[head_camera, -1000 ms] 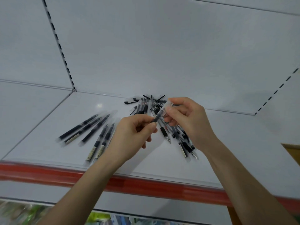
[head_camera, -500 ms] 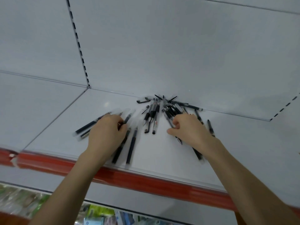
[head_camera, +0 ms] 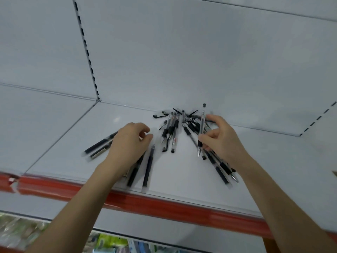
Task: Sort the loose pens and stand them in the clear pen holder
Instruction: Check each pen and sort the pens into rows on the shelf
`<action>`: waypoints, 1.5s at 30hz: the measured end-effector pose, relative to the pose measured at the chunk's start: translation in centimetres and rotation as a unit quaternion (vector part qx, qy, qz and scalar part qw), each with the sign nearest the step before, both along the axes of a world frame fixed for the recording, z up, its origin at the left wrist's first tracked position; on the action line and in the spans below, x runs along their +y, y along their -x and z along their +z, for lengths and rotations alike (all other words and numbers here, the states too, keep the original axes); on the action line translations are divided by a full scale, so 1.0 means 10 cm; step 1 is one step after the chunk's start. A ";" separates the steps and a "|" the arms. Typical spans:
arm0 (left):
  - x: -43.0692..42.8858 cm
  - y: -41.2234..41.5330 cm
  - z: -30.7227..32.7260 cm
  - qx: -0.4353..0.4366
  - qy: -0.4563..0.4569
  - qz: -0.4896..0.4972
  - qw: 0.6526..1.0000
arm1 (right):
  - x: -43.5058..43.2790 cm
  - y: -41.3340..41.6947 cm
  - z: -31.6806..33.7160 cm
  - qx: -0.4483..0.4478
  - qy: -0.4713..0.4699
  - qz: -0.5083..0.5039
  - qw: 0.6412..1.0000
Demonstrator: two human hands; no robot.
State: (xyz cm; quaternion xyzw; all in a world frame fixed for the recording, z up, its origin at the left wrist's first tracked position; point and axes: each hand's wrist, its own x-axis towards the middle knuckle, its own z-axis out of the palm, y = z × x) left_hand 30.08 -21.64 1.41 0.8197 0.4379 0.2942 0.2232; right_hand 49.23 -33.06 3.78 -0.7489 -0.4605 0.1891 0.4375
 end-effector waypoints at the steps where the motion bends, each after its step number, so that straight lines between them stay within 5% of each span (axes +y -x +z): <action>1: 0.04 -0.05 0.01 -0.001 0.002 -0.010 1.000 | -0.03 0.00 0.01 0.004 -0.013 0.002 1.000; 8: 0.47 -0.45 0.11 0.034 0.013 -0.050 0.998 | -0.13 0.03 0.03 0.004 -0.036 0.001 0.999; 14: 0.69 -0.75 0.07 0.149 0.037 -0.079 0.985 | -0.21 0.02 0.04 -0.028 -0.053 -0.015 0.998; 20: 0.76 -0.83 0.10 0.223 0.035 -0.123 0.966 | -0.21 0.01 0.10 -0.174 -0.043 -0.027 0.983; 34: 0.82 -0.60 0.02 0.269 0.009 -0.118 0.956 | -0.10 0.19 0.15 -0.128 -0.067 0.004 0.989; 37: 0.80 -0.54 0.04 0.209 0.023 -0.101 0.972 | -0.12 0.22 0.15 -0.106 -0.077 0.008 0.991; 41: 0.69 -0.46 0.20 -0.032 0.052 -0.036 0.997 | -0.16 0.26 0.19 -0.073 -0.085 0.008 0.994; 45: 0.33 -0.37 0.47 -0.337 0.267 -0.099 0.897 | -0.23 0.38 0.29 -0.032 -0.103 0.036 0.994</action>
